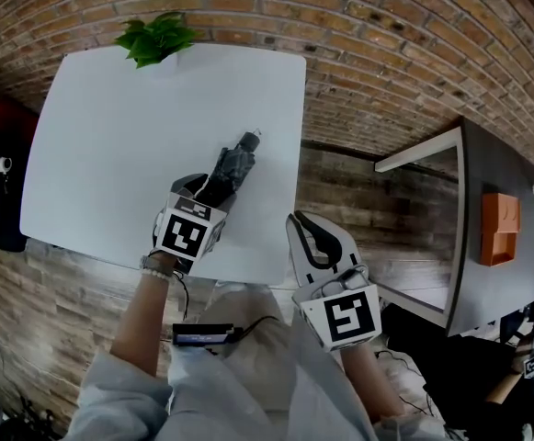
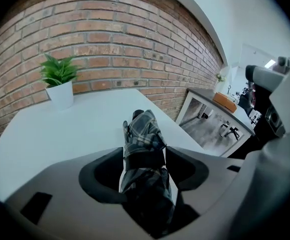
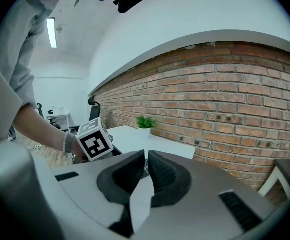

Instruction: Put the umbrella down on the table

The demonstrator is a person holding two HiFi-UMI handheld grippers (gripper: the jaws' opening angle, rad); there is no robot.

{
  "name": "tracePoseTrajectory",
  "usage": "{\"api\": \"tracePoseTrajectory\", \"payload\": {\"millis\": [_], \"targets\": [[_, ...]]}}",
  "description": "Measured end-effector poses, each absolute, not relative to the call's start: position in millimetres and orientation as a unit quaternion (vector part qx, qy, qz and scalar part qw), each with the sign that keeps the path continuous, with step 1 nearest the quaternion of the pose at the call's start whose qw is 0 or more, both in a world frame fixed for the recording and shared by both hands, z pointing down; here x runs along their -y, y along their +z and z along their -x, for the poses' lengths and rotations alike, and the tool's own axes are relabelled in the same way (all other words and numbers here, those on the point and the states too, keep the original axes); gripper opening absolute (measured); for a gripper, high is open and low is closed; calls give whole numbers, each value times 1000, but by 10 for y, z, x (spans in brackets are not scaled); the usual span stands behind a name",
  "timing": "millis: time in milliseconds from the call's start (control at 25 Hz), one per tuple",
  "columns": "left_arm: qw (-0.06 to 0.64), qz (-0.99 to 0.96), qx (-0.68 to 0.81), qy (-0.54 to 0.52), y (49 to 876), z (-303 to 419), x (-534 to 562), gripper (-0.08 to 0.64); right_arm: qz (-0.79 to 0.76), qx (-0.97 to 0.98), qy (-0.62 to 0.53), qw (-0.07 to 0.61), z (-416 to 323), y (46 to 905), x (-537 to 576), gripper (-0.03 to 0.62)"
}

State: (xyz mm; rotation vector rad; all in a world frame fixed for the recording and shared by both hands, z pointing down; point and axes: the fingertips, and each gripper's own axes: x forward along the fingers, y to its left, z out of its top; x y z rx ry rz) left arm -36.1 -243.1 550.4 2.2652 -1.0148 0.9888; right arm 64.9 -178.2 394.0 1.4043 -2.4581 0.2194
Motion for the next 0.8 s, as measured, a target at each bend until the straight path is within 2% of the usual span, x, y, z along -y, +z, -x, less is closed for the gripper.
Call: {"api": "tracePoseTrajectory", "payload": {"millis": [120, 360, 440, 800], "targets": [[233, -835, 375, 330, 5297, 395, 2399, 245, -487, 858, 69, 147, -597, 3873, 1763, 52], [195, -850, 417, 255, 4739, 543, 2367, 70, -489, 858, 59, 145, -539, 3725, 1685, 52], [184, -856, 424, 233, 4539, 567, 2335, 33, -487, 858, 58, 152, -527, 3691, 1637, 52], [121, -868, 457, 151, 3727, 686, 2114, 19, -481, 867, 33, 127, -410, 3349, 1510, 52]]}}
